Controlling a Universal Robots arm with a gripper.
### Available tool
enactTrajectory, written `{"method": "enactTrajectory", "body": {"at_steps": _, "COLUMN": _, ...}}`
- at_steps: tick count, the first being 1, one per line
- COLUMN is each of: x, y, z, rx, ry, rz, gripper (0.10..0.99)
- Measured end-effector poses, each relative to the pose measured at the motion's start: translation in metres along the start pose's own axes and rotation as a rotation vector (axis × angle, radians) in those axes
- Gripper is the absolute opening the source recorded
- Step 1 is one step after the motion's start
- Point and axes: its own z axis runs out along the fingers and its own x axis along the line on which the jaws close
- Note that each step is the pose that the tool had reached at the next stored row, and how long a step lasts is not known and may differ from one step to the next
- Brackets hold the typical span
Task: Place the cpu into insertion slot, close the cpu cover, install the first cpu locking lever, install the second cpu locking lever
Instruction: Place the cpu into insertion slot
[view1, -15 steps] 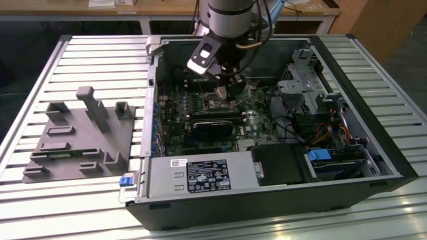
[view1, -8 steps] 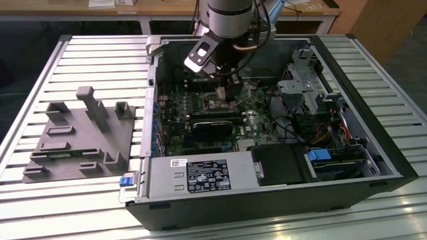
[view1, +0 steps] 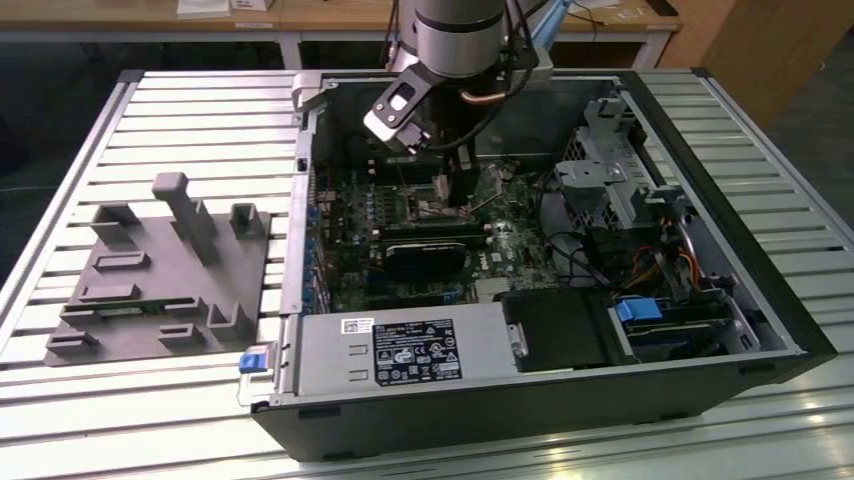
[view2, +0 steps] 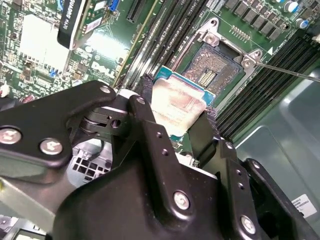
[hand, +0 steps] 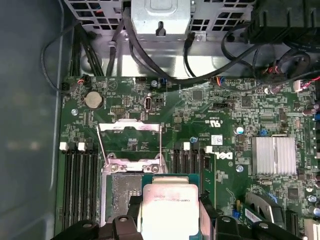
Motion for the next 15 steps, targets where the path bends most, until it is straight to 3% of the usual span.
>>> {"method": "enactTrajectory", "body": {"at_steps": 15, "x": 0.015, "y": -0.0052, "z": 0.0139, "rx": 0.001, "ry": 0.0021, "rz": -0.025, "gripper": 0.537}}
